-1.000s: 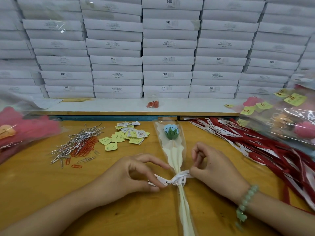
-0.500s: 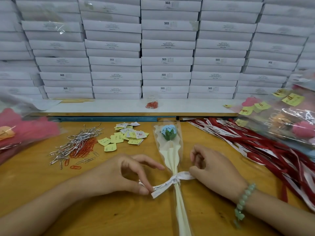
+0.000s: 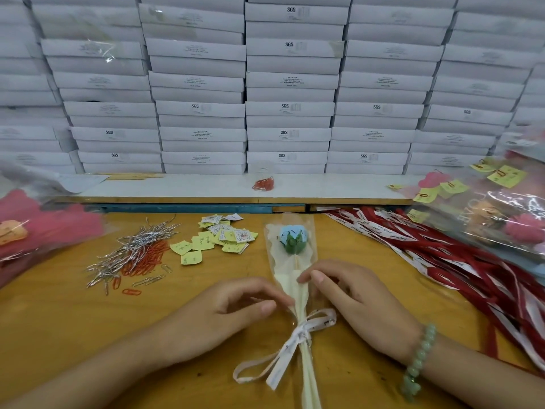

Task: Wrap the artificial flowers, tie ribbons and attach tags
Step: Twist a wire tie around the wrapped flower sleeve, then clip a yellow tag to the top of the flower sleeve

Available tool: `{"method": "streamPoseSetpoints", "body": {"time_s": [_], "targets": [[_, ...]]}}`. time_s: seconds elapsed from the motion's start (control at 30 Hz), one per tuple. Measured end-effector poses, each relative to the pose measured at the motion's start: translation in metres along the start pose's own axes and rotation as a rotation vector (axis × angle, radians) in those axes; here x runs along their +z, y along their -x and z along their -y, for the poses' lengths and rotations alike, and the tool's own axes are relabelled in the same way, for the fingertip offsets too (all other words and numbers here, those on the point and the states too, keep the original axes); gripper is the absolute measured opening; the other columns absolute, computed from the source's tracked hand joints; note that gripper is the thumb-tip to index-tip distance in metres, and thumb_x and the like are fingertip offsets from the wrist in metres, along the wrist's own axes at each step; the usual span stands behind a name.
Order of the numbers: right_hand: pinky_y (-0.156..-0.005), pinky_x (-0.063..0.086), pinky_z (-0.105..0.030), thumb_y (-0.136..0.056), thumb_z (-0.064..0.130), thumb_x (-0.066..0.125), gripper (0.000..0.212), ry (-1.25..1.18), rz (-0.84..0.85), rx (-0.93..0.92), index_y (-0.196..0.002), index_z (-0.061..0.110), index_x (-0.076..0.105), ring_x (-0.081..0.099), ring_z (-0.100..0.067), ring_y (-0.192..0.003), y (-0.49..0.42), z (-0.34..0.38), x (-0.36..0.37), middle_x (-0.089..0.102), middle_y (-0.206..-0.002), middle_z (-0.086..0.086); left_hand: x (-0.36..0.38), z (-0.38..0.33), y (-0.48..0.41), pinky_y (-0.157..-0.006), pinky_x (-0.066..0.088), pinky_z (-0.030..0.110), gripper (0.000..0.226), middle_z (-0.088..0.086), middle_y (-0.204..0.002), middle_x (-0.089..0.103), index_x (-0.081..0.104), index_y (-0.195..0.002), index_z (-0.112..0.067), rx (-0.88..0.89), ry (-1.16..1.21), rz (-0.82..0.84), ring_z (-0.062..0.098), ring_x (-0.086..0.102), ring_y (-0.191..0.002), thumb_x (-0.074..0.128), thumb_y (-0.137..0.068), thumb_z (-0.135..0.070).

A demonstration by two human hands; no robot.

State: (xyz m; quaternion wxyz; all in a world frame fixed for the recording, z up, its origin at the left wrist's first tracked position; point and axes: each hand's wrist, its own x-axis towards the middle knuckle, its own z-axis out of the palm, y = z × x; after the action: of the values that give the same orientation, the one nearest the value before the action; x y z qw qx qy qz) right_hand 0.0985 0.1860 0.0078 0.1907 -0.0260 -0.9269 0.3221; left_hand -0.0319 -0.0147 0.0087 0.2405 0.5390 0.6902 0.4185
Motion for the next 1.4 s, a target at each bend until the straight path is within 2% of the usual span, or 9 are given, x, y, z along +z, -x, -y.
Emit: {"method": "streamPoseSetpoints", "body": {"time_s": [0.1,0.23,0.37,0.53,0.63,0.77,0.97,1.17,1.4], "targets": [[-0.060,0.048,-0.029,-0.093,0.056,0.035,0.040,-0.119,0.045,-0.034,-0.088,0.035,0.068,0.060,-0.015,-0.066,0.002,0.003,0.000,0.065,-0.075,0.009,-0.001,0.001,0.001,-0.087,0.048,0.018,0.026,-0.003,-0.109,0.071,0.074,-0.105,-0.026,0.030,0.036,-0.003,0.012,0.065,-0.103,0.052,-0.098,-0.038],[-0.059,0.046,-0.036,-0.095,0.052,0.039,0.039,-0.171,0.148,-0.085,-0.084,0.029,0.069,0.057,-0.019,-0.060,0.003,0.005,0.001,0.065,-0.068,0.006,-0.001,0.001,0.002,-0.076,0.049,0.019,0.036,0.001,-0.095,0.074,0.077,-0.093,-0.022,0.048,0.072,0.000,0.015,0.068,-0.085,0.050,-0.097,-0.047],[-0.058,0.048,-0.037,-0.095,0.053,0.040,0.041,-0.240,0.213,-0.104,-0.085,0.027,0.070,0.057,-0.019,-0.056,0.003,0.005,0.001,0.066,-0.064,0.002,-0.008,0.006,0.001,-0.073,0.050,0.017,0.043,-0.001,-0.085,0.074,0.076,-0.081,-0.026,0.056,0.004,-0.179,0.012,0.068,-0.078,0.047,-0.091,-0.056],[-0.056,0.043,-0.022,-0.096,0.047,0.042,0.038,-0.293,0.186,-0.143,-0.086,0.024,0.070,0.053,-0.013,-0.051,0.003,0.004,0.002,0.064,-0.059,0.000,-0.031,0.024,0.002,-0.072,0.048,0.026,0.040,-0.017,-0.083,0.064,0.067,-0.081,-0.032,0.008,-0.522,-0.535,0.006,0.059,-0.083,0.038,-0.095,-0.056],[-0.058,0.042,-0.017,-0.097,0.040,0.043,0.033,-0.319,0.111,-0.170,-0.087,0.023,0.069,0.051,-0.007,-0.049,0.003,0.003,0.002,0.060,-0.055,-0.001,-0.036,0.029,0.005,-0.087,0.049,0.025,0.039,-0.028,-0.114,0.051,0.058,-0.115,-0.036,0.016,-0.696,-0.410,-0.008,0.050,-0.104,0.033,-0.093,-0.055],[-0.061,0.048,-0.031,-0.099,0.030,0.048,0.026,-0.309,-0.023,-0.156,-0.084,0.024,0.069,0.052,-0.011,-0.052,-0.002,0.004,0.005,0.057,-0.055,0.002,-0.015,0.025,0.002,-0.107,0.033,0.018,0.045,-0.038,-0.146,0.027,0.035,-0.141,-0.050,0.109,-0.671,-0.166,-0.015,0.029,-0.132,0.033,-0.097,-0.051],[-0.060,0.040,-0.013,-0.095,0.019,0.056,0.012,-0.029,-0.039,-0.071,-0.091,0.022,0.067,0.055,-0.003,-0.067,-0.057,0.010,0.007,0.065,-0.075,0.003,-0.008,0.018,0.000,-0.107,0.033,0.014,0.044,-0.037,-0.149,0.023,0.039,-0.142,-0.048,0.165,-0.742,-0.083,-0.017,0.025,-0.133,0.041,-0.102,-0.029],[-0.094,0.048,-0.035,-0.098,0.022,0.051,0.021,0.324,0.188,-0.064,-0.118,0.018,0.057,0.058,-0.012,-0.104,-0.141,0.003,0.021,0.063,-0.112,0.004,-0.007,0.018,0.001,-0.109,0.032,0.017,0.044,-0.032,-0.150,0.027,0.043,-0.142,-0.042,0.201,-0.769,-0.043,-0.014,0.025,-0.135,0.041,-0.101,-0.025],[-0.098,0.045,-0.037,-0.101,0.027,0.044,0.041,0.546,0.349,0.003,-0.141,0.017,0.040,0.051,-0.023,-0.122,-0.184,0.000,0.066,0.053,-0.137,-0.006,-0.008,0.020,0.000,-0.106,0.036,0.020,0.043,-0.028,-0.148,0.034,0.046,-0.139,-0.041,0.219,-0.747,-0.043,-0.012,0.030,-0.133,0.043,-0.101,-0.023]]}}
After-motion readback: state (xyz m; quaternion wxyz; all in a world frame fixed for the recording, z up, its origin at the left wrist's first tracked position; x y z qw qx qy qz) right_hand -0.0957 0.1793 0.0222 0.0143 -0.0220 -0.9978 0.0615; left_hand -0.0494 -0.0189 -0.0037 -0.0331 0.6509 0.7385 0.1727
